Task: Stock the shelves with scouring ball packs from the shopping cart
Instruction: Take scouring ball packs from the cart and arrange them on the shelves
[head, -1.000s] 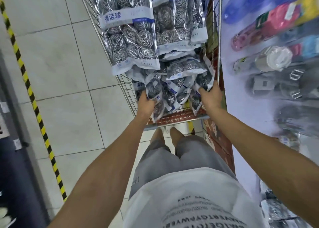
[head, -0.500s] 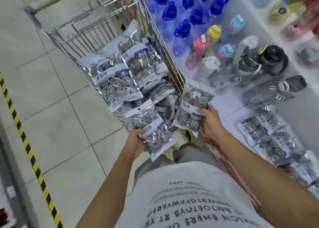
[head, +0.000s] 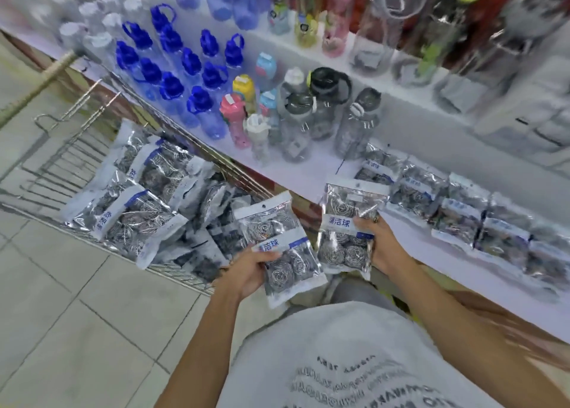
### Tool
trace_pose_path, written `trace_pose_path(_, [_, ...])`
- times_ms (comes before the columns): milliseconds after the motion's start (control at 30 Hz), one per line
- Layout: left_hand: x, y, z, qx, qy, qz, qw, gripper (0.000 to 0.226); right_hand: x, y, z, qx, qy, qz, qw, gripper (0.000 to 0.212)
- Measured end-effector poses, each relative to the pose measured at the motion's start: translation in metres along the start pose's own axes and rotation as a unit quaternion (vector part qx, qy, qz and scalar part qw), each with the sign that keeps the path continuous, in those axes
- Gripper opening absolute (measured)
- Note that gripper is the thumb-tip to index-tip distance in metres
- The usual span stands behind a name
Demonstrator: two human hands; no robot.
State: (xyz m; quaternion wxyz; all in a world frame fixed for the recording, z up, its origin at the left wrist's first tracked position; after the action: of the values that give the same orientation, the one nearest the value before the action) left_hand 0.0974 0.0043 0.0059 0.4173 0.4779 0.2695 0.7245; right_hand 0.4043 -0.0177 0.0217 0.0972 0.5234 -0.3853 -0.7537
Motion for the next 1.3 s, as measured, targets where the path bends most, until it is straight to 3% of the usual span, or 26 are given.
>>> trace_pose_path(200, [0.010, -0.039, 0.100, -0.022, -0.134, -0.012, 0.991, 0.059, -0.016, 0.005, -0.101, 0.066, -0.097, 0.017, 0.993, 0.035])
trace_pose_path(233, [0.010, -0.046, 0.117, -0.020, -0.142, -0.011, 0.990, 0.063, -0.019, 0.004, -0.117, 0.076, -0.101, 0.023, 0.992, 0.042])
trace_pose_path(333, [0.008, -0.073, 0.164, -0.028, -0.164, -0.009, 0.986, 0.070, -0.030, -0.002, -0.156, 0.113, -0.095, 0.036, 0.988, 0.096])
trace_pose_path(433, [0.003, -0.097, 0.202, -0.027, -0.173, -0.011, 0.985, 0.063, -0.033, -0.012, -0.189, 0.140, -0.097, 0.048, 0.984, 0.111])
trace_pose_path(767, [0.021, -0.172, 0.261, 0.025, -0.235, -0.032, 0.971, 0.047, -0.062, -0.059, -0.218, 0.185, -0.114, 0.083, 0.973, 0.108])
trace_pose_path(867, [0.035, -0.201, 0.270, 0.020, -0.262, -0.037, 0.964, 0.040, -0.072, -0.082, -0.219, 0.216, -0.108, 0.101, 0.965, 0.098])
trace_pose_path(1133, [0.074, -0.274, 0.279, 0.041, -0.277, -0.052, 0.959, 0.066, -0.088, -0.149, -0.214, 0.243, -0.086, 0.109, 0.960, 0.092])
trace_pose_path(1300, [0.090, -0.312, 0.284, 0.048, -0.318, -0.041, 0.946, 0.055, -0.090, -0.182, -0.210, 0.240, -0.076, 0.124, 0.960, 0.069])
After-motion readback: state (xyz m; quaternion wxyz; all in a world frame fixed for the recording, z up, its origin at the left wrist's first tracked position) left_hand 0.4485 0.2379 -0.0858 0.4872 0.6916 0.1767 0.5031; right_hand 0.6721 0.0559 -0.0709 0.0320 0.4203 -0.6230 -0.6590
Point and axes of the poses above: each hand's wrist, its own y-axis away from the middle knuckle, its own z-axis out of the palm, x = y × z, the point moved 2 cm from there along -y, towards the middle knuckle, and after that the axes turned 2 degrees about x, right-handed, at the moved point
